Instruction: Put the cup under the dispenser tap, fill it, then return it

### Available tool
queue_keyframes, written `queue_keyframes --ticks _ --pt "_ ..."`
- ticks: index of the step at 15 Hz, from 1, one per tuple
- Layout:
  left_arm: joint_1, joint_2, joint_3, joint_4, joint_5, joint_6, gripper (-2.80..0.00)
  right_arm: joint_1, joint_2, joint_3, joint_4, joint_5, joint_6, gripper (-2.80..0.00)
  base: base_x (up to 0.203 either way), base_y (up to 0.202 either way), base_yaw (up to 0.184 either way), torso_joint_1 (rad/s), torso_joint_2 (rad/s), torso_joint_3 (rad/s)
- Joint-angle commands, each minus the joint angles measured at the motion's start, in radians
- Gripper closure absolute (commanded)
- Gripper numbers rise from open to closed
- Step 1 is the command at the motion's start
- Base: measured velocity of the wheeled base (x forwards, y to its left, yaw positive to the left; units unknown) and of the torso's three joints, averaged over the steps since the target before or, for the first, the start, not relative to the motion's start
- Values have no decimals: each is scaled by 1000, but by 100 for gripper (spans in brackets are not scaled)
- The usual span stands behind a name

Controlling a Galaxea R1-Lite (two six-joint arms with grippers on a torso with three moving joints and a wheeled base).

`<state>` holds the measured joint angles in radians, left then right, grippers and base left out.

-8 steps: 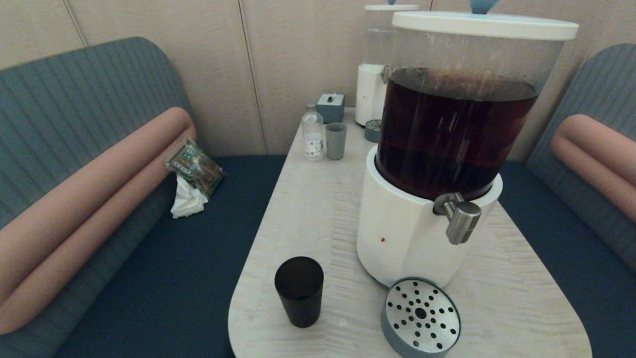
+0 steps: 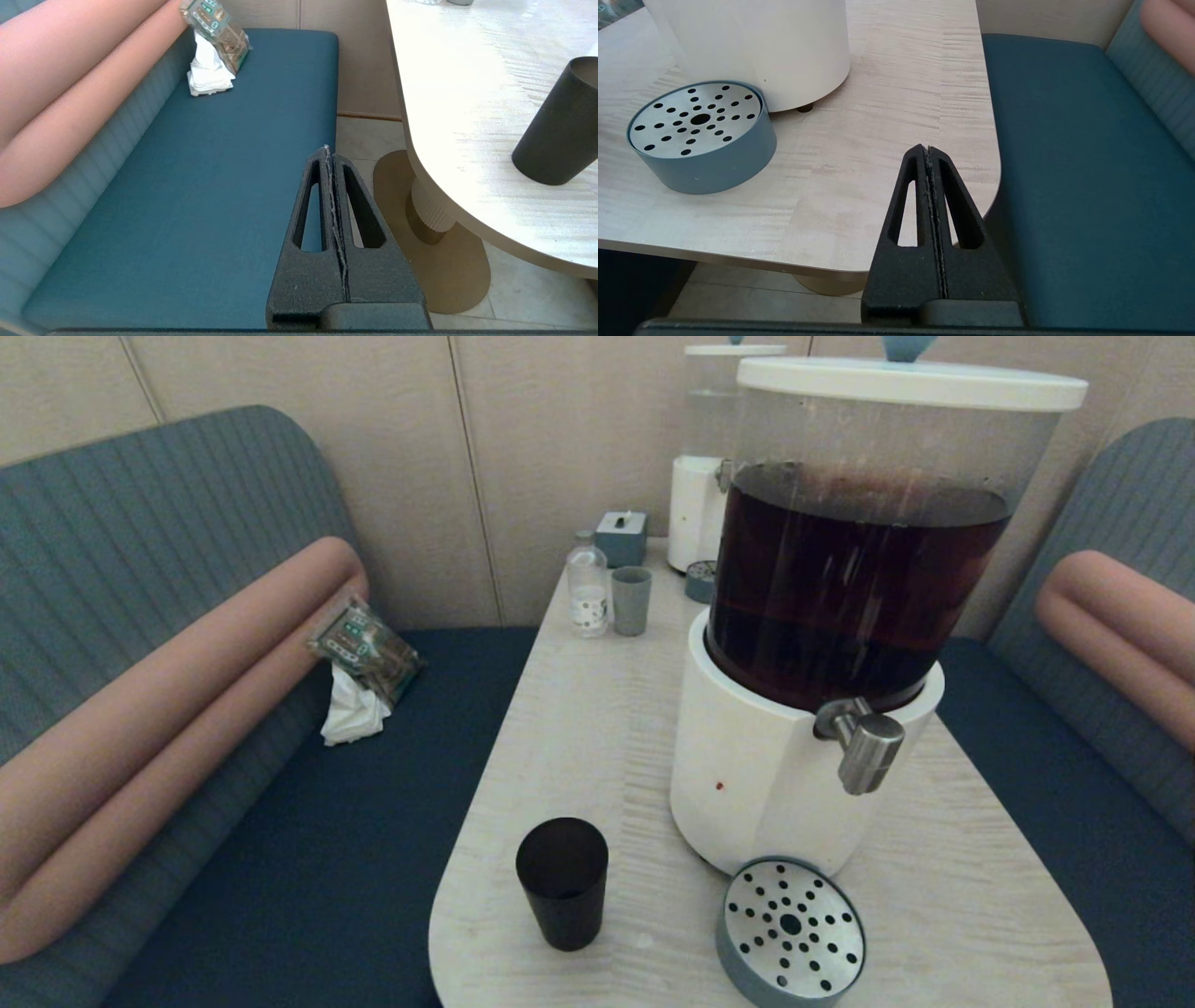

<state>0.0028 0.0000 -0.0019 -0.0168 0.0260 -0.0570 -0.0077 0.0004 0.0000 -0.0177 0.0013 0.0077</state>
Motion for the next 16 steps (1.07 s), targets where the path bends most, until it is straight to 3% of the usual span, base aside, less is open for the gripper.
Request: queue_keyframes --ticks 1,5,8,10,13,16 --pt "0 0 2 -3 -1 -1 0 0 -3 6 0 0 0 0 0 0 0 0 0 0" --pt "0 0 -57 11 -30 2 0 0 -2 6 0 0 -2 0 0 0 0 0 0 0" --pt "0 3 -192 138 -127 -8 0 0 -3 6 -1 0 -2 0 0 0 0 0 0 0" --pt "-1 43 -238 179 -259 -29 0 0 -3 6 -1 0 -2 0 0 0 0 0 0 0" --pt "-8 188 -310 165 -366 -100 0 0 -3 6 -1 0 -2 0 0 0 0 0 0 0" --pt "-63 392 -336 -8 -433 -179 0 0 -3 6 -1 0 -2 0 0 0 0 0 0 0"
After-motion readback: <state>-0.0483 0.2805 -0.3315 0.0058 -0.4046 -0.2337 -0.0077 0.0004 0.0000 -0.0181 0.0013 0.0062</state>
